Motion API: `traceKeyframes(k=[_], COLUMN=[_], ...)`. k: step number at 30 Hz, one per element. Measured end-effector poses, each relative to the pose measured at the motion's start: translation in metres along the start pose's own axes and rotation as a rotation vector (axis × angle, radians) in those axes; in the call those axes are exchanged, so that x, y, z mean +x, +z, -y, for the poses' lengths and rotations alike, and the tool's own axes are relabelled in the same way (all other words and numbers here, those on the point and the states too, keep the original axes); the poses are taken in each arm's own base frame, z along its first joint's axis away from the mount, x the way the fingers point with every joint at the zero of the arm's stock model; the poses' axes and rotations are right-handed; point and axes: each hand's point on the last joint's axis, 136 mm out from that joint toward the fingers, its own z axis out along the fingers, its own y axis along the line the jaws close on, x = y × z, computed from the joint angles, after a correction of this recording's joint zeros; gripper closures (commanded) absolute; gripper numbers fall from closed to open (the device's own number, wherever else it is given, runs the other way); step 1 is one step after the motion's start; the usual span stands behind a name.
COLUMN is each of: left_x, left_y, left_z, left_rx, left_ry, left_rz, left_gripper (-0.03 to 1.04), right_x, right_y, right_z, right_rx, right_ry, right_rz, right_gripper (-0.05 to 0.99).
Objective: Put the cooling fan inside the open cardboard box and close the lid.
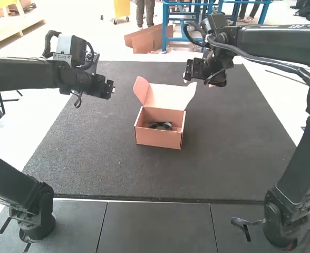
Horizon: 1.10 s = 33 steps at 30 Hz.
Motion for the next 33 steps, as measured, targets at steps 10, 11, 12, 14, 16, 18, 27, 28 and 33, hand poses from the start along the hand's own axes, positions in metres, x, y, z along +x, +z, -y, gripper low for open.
traceKeyframes(k=[10,11,12,14,16,18,27,28,33], left_x=[-0.029,-0.029,-0.030,-0.028,-0.027,-0.026,-0.039,-0.040,-0.041], left_y=[0.029,0.032,0.036,0.043,0.049,0.055,0.075,0.078,0.092], left_z=[-0.001,-0.001,0.000,0.000,0.001,0.002,0.002,0.002,0.005], left_rx=[-0.005,-0.004,-0.004,-0.003,-0.003,-0.002,-0.004,-0.003,0.000], left_ry=[-0.004,-0.003,-0.003,-0.002,-0.002,-0.001,-0.003,-0.003,0.000], left_rz=[0.034,0.032,0.029,0.021,0.012,0.007,0.022,0.020,0.008], left_gripper=[0.04,0.04,0.04,0.04,0.04,0.04,0.04,0.04,0.04], right_x=[-0.008,-0.006,-0.004,-0.002,-0.005,-0.012,-0.032,-0.031,-0.030], right_y=[0.017,0.021,0.025,0.033,0.039,0.042,0.039,0.039,0.039], right_z=[-0.005,-0.004,-0.003,0.000,0.003,0.004,0.003,0.003,0.000], right_rx=[-0.013,-0.008,-0.006,0.003,0.009,0.010,-0.007,-0.009,-0.022], right_ry=[0.005,0.005,0.005,0.009,0.015,0.023,0.039,0.038,0.038], right_rz=[0.032,0.024,0.017,0.002,0.001,0.008,0.037,0.034,0.029], right_gripper=[0.04,0.04,0.04,0.04,0.04,0.04,0.04,0.04,0.05])
